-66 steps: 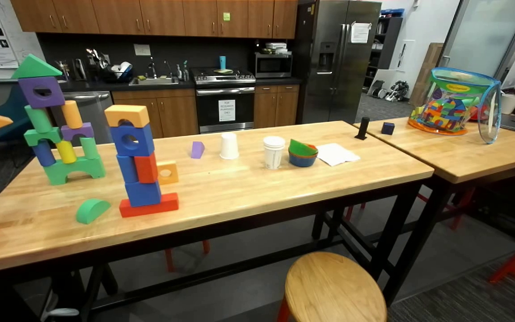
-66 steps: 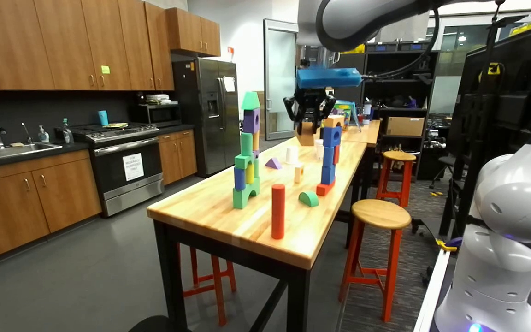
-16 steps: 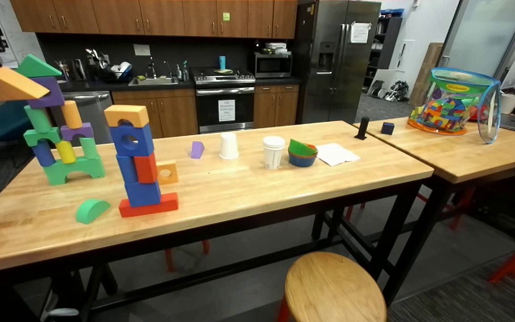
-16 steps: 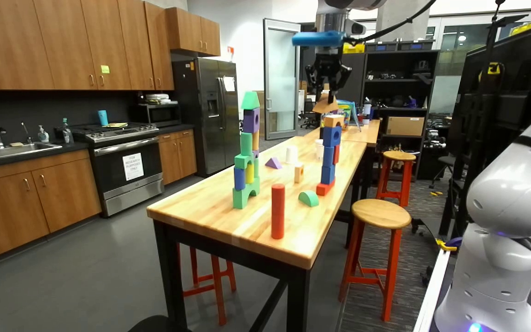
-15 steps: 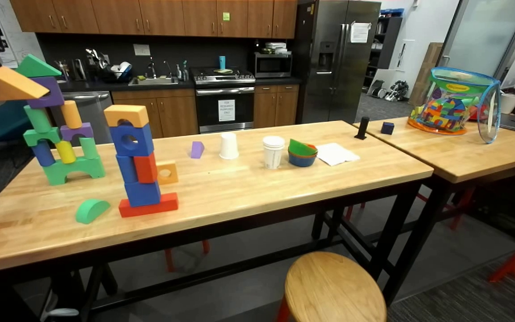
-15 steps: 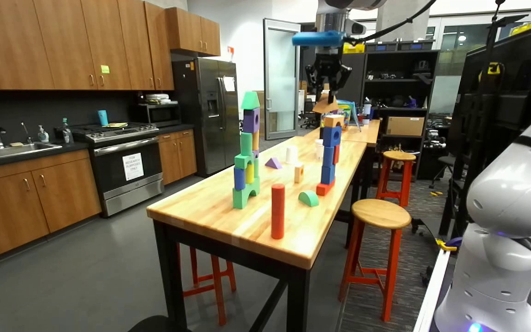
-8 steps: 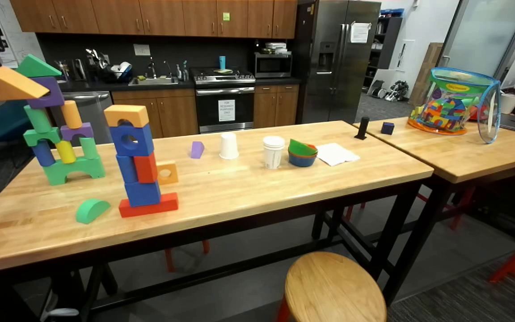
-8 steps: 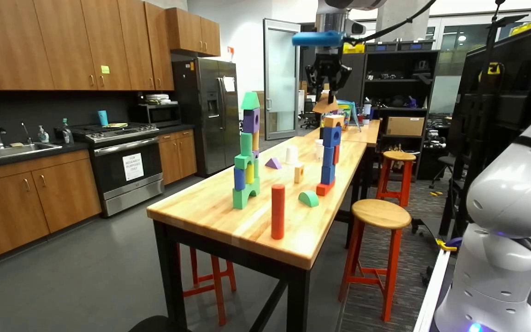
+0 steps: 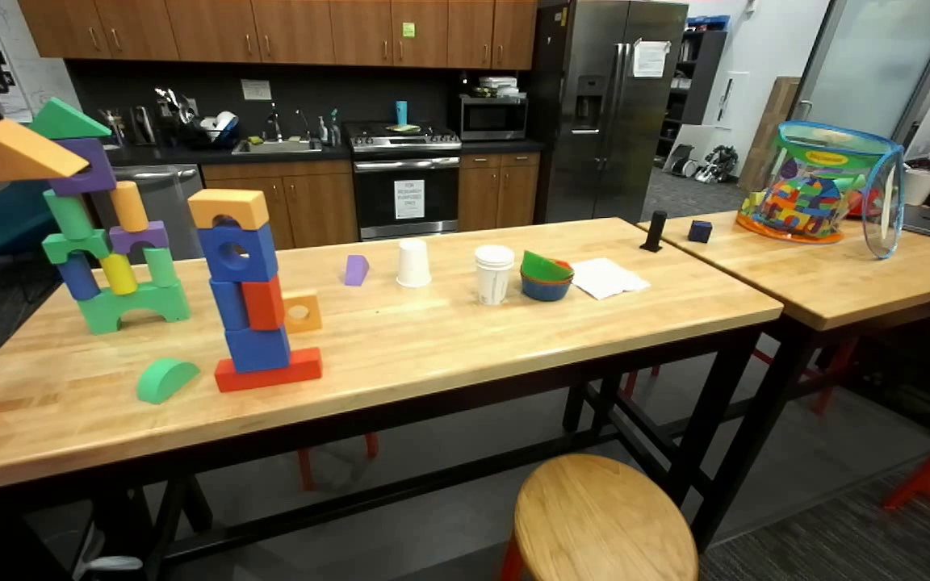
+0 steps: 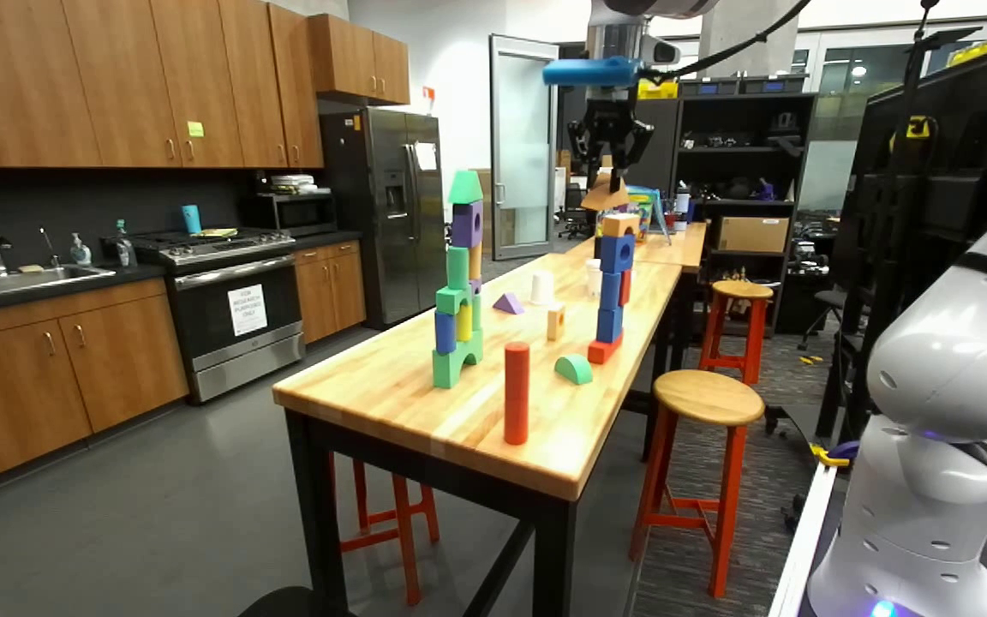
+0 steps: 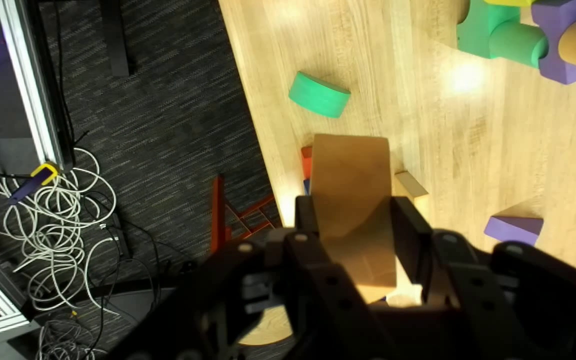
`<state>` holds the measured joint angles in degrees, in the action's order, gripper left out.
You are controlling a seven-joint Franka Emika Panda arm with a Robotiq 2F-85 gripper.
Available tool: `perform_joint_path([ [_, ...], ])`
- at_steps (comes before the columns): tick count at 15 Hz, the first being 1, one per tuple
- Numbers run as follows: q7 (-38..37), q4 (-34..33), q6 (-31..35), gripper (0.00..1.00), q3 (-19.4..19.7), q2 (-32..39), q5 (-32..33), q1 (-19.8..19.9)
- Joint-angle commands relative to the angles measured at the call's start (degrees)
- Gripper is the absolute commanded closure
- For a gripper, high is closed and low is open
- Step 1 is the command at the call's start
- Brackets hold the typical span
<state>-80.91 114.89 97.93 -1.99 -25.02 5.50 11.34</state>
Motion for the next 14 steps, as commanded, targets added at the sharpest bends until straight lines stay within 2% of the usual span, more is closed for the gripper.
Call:
perform_joint_path([
  [1,0.53,-0.66,-0.48,0.85,0.57,0.20,0.62,-0.64],
  [7,5.77,-1.44,-1.60,0.85,4.40,-1.40,1.47,0.86],
  [12,11.56,-1.62,-1.50,0.85,9.84,-1.97,0.40,3.10],
  [13,9.61,-1.08,-0.39,0.60,8.19,-1.55,1.02,3.03],
  [14,10.62,-1.10,-0.39,0.60,9.00,-1.58,0.90,3.47],
])
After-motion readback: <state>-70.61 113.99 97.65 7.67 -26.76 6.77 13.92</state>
